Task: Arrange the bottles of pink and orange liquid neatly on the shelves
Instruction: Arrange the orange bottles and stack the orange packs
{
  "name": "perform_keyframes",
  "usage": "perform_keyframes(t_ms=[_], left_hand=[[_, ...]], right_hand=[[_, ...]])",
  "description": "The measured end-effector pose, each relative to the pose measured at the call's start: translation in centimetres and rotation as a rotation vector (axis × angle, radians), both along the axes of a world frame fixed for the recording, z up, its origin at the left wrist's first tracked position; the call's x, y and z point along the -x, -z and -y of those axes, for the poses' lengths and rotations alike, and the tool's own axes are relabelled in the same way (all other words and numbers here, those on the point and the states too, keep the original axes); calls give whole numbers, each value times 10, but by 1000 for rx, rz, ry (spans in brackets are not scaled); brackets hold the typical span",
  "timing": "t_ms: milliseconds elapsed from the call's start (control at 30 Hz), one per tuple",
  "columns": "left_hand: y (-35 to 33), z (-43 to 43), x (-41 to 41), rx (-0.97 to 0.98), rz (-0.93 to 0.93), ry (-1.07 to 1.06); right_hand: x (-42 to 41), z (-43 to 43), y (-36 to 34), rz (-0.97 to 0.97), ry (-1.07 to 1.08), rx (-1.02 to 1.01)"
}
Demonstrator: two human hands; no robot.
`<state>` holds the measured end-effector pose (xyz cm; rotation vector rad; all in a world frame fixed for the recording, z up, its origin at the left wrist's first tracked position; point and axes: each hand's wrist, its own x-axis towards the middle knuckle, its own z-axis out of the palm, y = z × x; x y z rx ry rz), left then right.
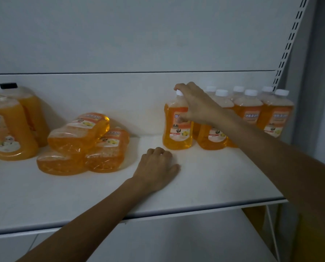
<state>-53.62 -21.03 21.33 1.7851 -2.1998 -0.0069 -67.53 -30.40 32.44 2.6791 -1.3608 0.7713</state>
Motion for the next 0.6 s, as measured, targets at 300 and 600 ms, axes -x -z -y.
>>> perform_keyframes(t_ms=[300,600], left_hand=[[-4,-1,1,-51,32,-31],[-7,-1,1,-65,13,-37]], right_hand=[[-12,39,1,21,133,-16],[-11,39,-1,-118,172,58]])
